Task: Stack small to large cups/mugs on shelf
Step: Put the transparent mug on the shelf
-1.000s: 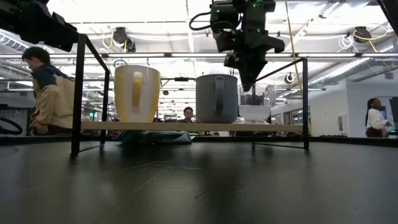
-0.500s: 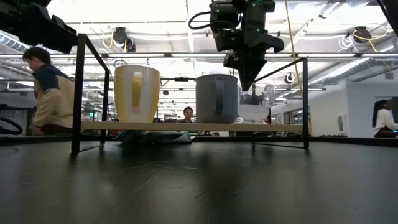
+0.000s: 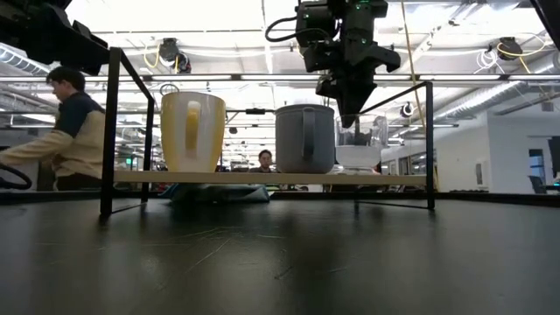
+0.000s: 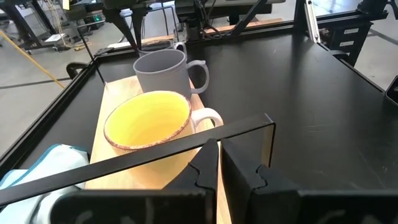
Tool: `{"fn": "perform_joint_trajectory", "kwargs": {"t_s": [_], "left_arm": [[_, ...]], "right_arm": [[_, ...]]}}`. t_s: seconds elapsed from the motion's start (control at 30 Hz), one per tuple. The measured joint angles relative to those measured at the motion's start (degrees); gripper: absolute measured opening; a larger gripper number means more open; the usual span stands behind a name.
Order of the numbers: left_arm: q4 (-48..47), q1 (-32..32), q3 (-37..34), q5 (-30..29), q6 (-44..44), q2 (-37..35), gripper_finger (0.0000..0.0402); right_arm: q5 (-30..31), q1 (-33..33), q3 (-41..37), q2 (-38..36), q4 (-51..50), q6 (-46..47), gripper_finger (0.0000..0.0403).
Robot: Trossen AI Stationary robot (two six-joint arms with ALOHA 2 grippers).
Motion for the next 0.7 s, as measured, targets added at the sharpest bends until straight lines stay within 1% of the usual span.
{"fn": "perform_joint_trajectory", "kwargs": {"t_s": [0.57, 0.7], "left_arm": [[0.15, 0.0, 0.0, 0.11, 0.01, 0.0, 0.0021], [0.15, 0.0, 0.0, 0.15, 0.02, 0.0, 0.0021]], "right_arm": [[0.0, -0.14, 0.0, 0.0, 0.02, 0.61, 0.0], [0.0, -0.16, 0.0, 0.0, 0.09, 0.63, 0.0006]]}}
